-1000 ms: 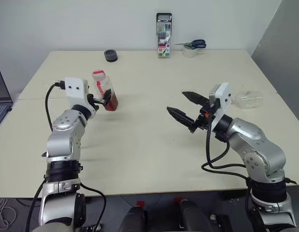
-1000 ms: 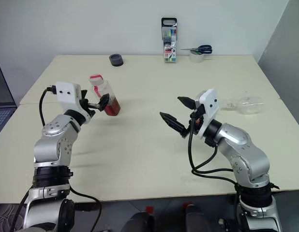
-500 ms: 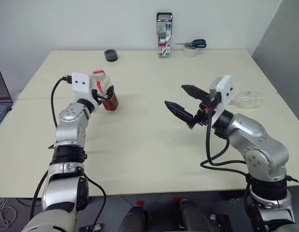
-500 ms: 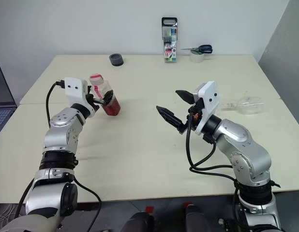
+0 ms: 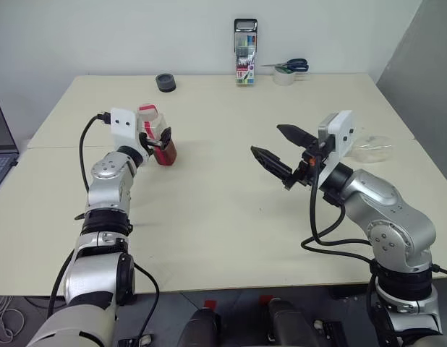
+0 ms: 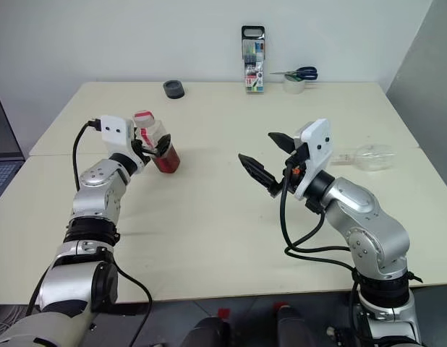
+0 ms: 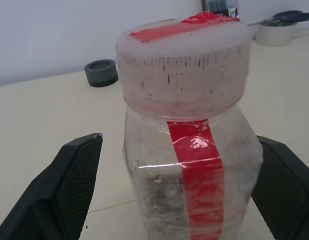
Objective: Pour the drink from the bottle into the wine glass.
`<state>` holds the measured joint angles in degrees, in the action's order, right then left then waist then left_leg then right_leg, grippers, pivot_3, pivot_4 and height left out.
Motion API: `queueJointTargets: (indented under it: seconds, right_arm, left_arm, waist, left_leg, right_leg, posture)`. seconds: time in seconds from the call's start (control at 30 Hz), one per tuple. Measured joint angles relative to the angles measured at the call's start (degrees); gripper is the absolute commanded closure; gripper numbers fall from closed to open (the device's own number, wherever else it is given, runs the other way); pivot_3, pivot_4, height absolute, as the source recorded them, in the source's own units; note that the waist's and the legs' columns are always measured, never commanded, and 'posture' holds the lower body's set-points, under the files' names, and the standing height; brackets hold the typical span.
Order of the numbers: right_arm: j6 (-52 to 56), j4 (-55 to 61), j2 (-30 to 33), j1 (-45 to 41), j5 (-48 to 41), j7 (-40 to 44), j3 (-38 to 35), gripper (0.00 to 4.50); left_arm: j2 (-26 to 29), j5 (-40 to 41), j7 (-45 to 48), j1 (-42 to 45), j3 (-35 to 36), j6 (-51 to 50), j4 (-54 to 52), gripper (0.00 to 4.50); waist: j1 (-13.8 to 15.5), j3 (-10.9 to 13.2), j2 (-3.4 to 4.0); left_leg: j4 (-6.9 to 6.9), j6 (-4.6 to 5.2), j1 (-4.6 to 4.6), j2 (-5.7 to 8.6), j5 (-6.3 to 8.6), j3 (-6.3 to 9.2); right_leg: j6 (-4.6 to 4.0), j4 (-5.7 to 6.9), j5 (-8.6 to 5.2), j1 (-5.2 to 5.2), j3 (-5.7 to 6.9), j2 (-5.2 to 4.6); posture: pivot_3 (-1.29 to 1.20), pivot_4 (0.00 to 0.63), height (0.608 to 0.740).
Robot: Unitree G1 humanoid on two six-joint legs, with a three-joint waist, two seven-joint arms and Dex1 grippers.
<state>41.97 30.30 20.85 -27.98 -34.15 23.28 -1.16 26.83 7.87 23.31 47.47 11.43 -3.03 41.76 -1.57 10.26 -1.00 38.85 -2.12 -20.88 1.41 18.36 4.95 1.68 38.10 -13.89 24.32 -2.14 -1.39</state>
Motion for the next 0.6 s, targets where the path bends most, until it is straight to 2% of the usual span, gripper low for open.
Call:
queueJointTargets:
  seconds: [0.07, 0.23, 0.3, 0.6]
  right_arm:
    - [0.0, 0.0, 0.0, 0.0, -0.3, -0.2, 0.0, 0.00]
    - [0.0, 0.0, 0.4, 0.0, -0.4, -0.8, 0.0, 0.00]
    - [0.0, 0.0, 0.4, 0.1, -0.5, -0.8, 0.0, 0.00]
    - [-0.1, 0.0, 0.7, 0.2, -0.1, -1.2, 0.0, 0.00]
  left_arm:
    - [0.0, 0.0, 0.3, 0.4, 0.0, 0.4, 0.6, 0.65]
    - [-0.1, 0.1, 1.2, 0.5, 0.0, 1.4, 0.6, 2.26]
    - [-0.3, 0.1, 1.1, 0.5, 0.0, 1.5, 0.6, 2.60]
    - [-0.3, 0.0, 0.9, 0.4, 0.0, 0.5, -0.1, 2.63]
  waist:
    - [0.0, 0.0, 0.00]
    - [0.0, 0.0, 0.00]
    - [0.0, 0.0, 0.00]
    - [-0.1, 0.0, 0.00]
  left_leg:
    - [0.00, 0.00, 0.00, 0.00, 0.00, 0.00]
    - [0.00, 0.00, 0.00, 0.00, 0.00, 0.00]
    - [0.00, 0.00, 0.00, 0.00, 0.00, 0.00]
    - [0.00, 0.00, 0.00, -0.01, 0.00, -0.01]
  right_leg:
    - [0.00, 0.00, 0.00, 0.00, 0.00, 0.00]
    - [0.00, 0.00, 0.00, 0.00, 0.00, 0.00]
    - [0.00, 0.01, 0.00, 0.01, -0.01, 0.00]
    - [0.00, 0.02, 0.00, 0.02, -0.01, 0.00]
  posture:
    - [0.00, 0.150, 0.740]
    - [0.00, 0.150, 0.740]
    - [0.00, 0.150, 0.740]
    - [0.00, 0.150, 0.740]
